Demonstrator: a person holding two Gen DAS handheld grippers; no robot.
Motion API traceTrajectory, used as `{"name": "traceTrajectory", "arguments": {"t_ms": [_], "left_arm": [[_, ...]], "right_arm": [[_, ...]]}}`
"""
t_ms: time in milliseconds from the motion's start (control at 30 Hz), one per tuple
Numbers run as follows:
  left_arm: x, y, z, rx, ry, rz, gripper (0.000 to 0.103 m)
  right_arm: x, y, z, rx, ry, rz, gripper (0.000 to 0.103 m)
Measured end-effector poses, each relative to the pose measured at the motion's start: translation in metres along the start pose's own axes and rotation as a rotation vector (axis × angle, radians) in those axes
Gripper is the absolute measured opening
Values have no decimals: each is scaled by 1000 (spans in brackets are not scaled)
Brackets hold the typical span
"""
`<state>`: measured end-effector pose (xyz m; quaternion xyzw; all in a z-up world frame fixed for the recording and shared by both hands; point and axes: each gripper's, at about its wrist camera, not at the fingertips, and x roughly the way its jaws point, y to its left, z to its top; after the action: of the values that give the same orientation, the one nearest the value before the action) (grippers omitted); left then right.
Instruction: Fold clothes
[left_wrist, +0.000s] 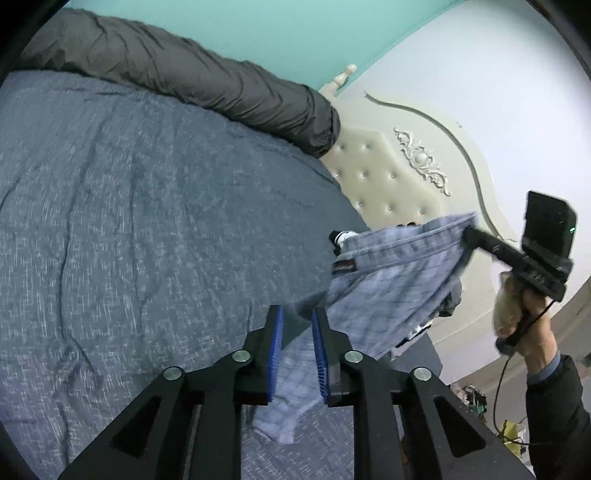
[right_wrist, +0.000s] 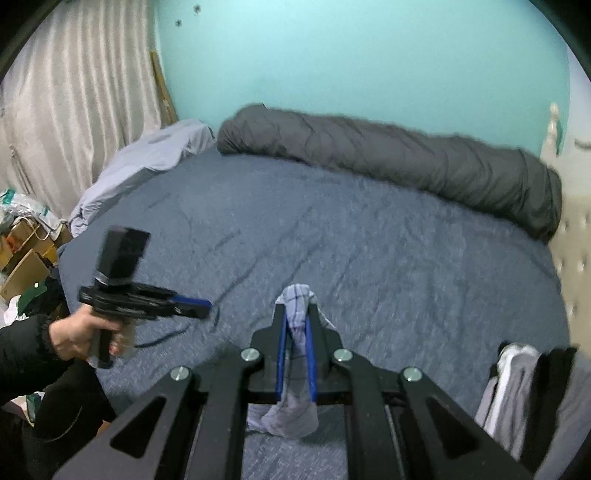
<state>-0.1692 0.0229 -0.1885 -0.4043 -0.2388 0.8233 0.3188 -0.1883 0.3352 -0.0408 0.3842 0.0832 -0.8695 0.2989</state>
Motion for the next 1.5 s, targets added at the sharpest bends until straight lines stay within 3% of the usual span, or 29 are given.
{"name": "traceTrajectory", "arguments": {"t_ms": [133,367,567,800,933,1100,1500], "left_arm": [[24,20,-11,-31,46,26,20],[85,42,-20,-46,145,40,21],[153,40,-17,-27,233,40,21],[223,24,-7,24,327,56,21],[257,13,0,55,371,63,23],[292,-1,6,94,421,60,35],[305,-7,-4,77,476,6,40]], "right_arm": [[55,-23,-34,40,106,-38,9],[115,-77,-102,164,236,-108,9],[124,-113,-153,243,261,-121,9],[115,-144,-199,342,224,-148,9],[113,-152,-211,352,209,-167,9],[112,-156,-217,335,204,-204,9],[111,-174,-220,361,193,-293,8]]}}
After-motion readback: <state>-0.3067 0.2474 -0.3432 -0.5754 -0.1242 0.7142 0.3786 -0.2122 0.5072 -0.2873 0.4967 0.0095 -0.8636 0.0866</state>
